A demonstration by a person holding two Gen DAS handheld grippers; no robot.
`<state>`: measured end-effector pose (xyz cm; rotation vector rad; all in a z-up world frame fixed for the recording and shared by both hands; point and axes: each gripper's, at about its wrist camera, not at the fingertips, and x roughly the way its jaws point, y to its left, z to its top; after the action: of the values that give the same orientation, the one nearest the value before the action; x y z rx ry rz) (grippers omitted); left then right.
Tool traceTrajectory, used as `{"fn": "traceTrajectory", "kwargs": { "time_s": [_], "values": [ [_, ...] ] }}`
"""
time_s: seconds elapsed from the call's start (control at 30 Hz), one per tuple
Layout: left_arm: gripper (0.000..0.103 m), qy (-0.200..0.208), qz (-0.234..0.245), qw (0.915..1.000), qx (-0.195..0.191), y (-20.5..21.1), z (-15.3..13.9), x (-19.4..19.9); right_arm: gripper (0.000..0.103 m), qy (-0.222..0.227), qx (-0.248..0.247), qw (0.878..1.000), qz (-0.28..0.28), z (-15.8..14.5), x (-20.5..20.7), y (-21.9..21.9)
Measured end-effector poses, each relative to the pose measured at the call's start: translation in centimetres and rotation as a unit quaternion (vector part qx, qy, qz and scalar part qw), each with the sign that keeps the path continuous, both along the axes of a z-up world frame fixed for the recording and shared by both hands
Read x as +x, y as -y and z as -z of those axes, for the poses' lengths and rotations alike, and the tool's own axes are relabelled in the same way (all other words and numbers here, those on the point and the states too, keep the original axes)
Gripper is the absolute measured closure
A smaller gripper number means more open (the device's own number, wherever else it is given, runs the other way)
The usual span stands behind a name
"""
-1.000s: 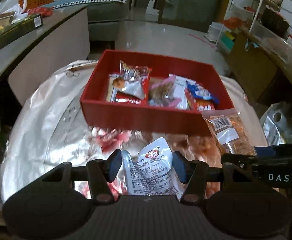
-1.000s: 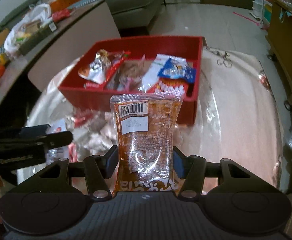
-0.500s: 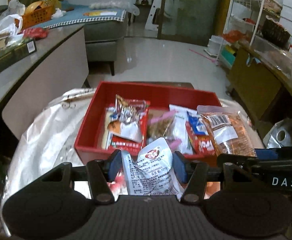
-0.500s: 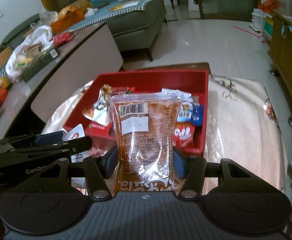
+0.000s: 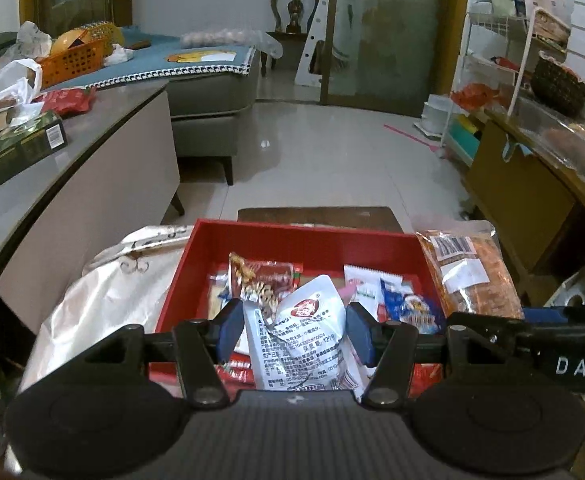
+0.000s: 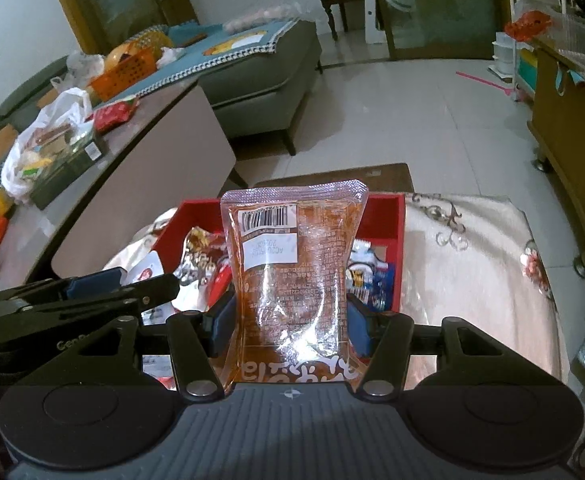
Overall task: Organize snacks
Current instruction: 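Lift and carry the orange packet and white packet over the red box with both grippers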
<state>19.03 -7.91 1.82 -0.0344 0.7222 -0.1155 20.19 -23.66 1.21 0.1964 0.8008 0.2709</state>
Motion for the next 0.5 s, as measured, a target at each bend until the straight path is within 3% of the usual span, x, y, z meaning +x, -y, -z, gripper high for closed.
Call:
{"fn": "traceTrajectory", "kwargs": {
  "time_s": [0.5],
  "values": [
    [0.053,0.015,-0.013,0.9997,0.017,0.6,0.1,3.4,0.039,0.003,-0.005,1.000,0.008,0.1,2.4,0.1]
  ]
}}
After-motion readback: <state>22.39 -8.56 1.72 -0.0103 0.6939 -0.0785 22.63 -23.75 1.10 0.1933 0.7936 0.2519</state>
